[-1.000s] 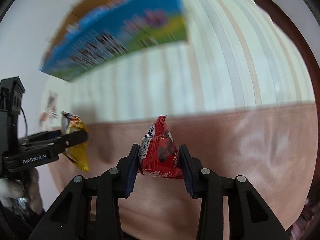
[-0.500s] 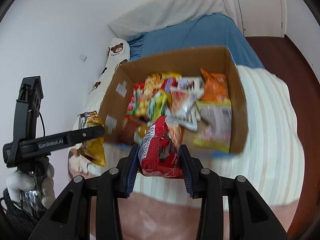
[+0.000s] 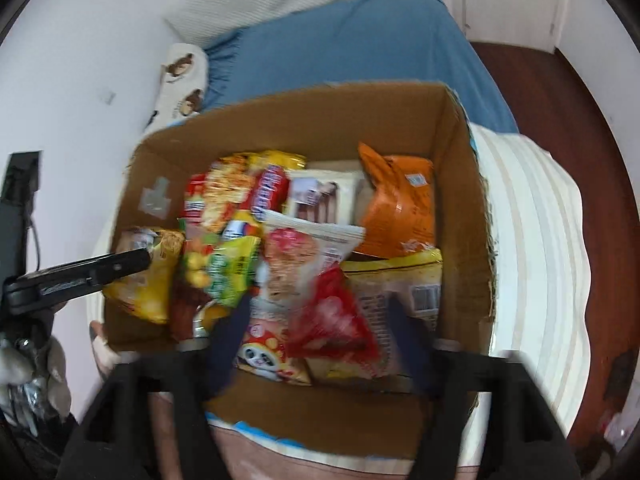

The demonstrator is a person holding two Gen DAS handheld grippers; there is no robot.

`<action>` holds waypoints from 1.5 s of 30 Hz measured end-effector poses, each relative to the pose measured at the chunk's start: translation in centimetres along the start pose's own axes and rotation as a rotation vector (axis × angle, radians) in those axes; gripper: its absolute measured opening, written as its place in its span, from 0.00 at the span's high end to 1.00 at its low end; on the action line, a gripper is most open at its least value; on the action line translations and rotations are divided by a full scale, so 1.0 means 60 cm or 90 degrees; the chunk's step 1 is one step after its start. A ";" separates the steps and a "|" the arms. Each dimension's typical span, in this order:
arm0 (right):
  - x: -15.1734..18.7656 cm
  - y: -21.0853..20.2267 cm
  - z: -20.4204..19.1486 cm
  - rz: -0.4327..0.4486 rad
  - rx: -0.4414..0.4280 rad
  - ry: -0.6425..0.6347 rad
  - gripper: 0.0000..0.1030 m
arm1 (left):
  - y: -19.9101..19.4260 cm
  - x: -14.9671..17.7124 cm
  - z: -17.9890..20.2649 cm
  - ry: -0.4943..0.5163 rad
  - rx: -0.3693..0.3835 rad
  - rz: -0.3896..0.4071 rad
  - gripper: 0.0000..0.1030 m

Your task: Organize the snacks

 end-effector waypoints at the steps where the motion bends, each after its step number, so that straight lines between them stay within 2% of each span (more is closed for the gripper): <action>1: 0.001 0.006 0.007 -0.005 0.002 0.005 0.17 | 0.000 -0.001 0.000 0.003 -0.001 0.011 0.16; 2: 0.001 0.009 0.012 -0.008 0.006 0.008 0.13 | -0.002 -0.001 0.002 0.008 0.001 0.022 0.07; 4: 0.004 0.013 0.019 -0.012 0.016 0.008 0.05 | 0.001 0.005 0.002 0.011 -0.003 0.028 0.06; 11: 0.014 -0.001 0.026 0.000 0.071 -0.010 0.03 | 0.000 0.030 0.017 0.020 0.010 0.050 0.06; 15: 0.025 -0.022 0.024 0.019 0.104 -0.023 0.03 | -0.008 0.050 0.022 0.034 -0.025 0.078 0.06; 19: 0.038 -0.038 0.023 0.031 0.119 -0.023 0.02 | -0.016 0.072 0.028 0.030 -0.032 0.089 0.06; 28: 0.064 -0.072 0.018 0.060 0.130 -0.012 0.02 | -0.039 0.115 0.051 0.032 -0.012 0.104 0.06; 34: 0.085 -0.115 0.009 0.089 0.134 -0.012 0.02 | -0.077 0.147 0.060 0.033 0.002 0.126 0.06; 45: 0.152 -0.229 -0.032 0.174 0.150 -0.033 0.02 | -0.180 0.229 0.073 0.042 0.010 0.205 0.06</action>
Point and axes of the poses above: each gripper's, at about its wrist camera, not at the fingertips, and y roughly the way its jaws point, z to its right, x to its underside, the point moved 7 cm from there along y, roughly the way its jaws point, and after that the axes turned 4 degrees about -y, right-handed, at the moved point
